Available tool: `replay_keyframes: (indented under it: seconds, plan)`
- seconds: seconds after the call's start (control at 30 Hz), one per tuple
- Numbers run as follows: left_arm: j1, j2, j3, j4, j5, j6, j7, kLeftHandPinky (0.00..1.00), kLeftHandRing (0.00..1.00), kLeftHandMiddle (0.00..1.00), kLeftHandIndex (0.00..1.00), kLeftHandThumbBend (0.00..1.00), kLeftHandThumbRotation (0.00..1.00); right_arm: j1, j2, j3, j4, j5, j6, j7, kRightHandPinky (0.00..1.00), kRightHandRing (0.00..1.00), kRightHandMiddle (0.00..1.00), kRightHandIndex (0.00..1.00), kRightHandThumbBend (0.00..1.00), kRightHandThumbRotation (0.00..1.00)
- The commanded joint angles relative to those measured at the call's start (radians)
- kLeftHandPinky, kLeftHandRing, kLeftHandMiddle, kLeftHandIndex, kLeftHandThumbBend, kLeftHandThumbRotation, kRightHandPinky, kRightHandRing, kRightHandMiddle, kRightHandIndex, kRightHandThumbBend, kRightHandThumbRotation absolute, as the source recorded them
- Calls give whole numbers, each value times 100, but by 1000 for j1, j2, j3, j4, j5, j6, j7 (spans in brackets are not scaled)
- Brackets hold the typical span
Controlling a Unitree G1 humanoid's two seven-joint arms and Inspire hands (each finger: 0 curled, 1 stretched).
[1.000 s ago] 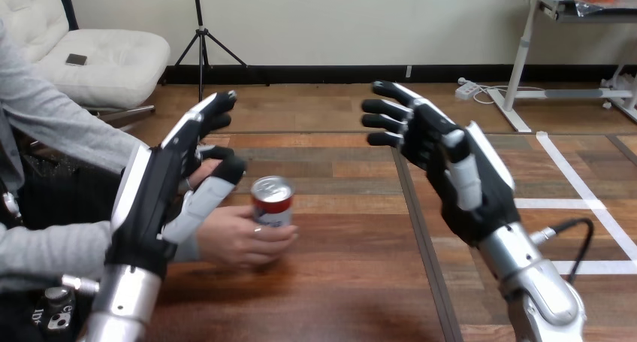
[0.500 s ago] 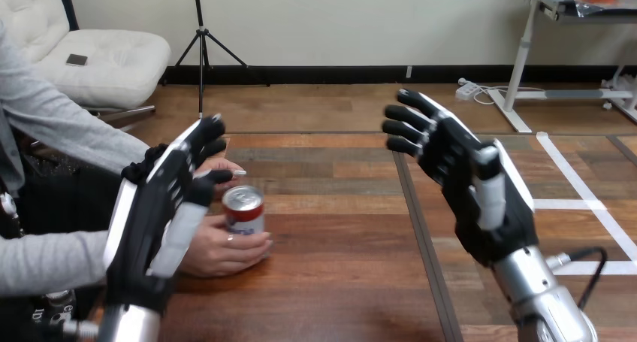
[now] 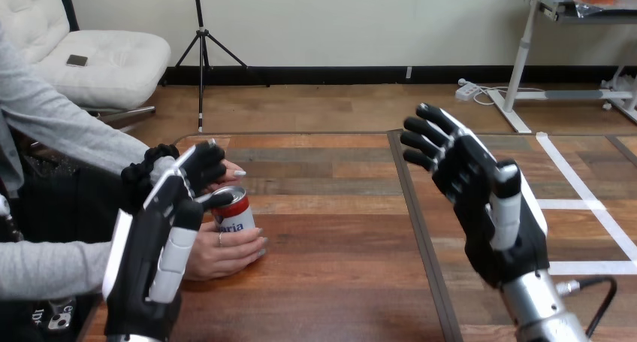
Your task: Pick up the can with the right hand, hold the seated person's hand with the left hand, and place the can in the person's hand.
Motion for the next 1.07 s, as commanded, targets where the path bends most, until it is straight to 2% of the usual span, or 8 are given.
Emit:
replay_keyframes:
  seconds: [0.0,0.63,1.03]
  plan:
    - [-31,-5,29,-43,-14,-27,-13,71,84,85,83,75,93,-11,23,-7,-41,16,-20,-1,86,86,87,88,100,100]
    - [-30,-33,50,-23,-46,-43,-53,71,82,83,83,70,87,73,60,9,-113,28,27,-6,83,85,86,86,100,100]
    - [-31,-43,51,-26,-43,-42,-60,70,82,83,83,69,86,81,68,11,-116,28,29,-7,81,83,84,84,100,100]
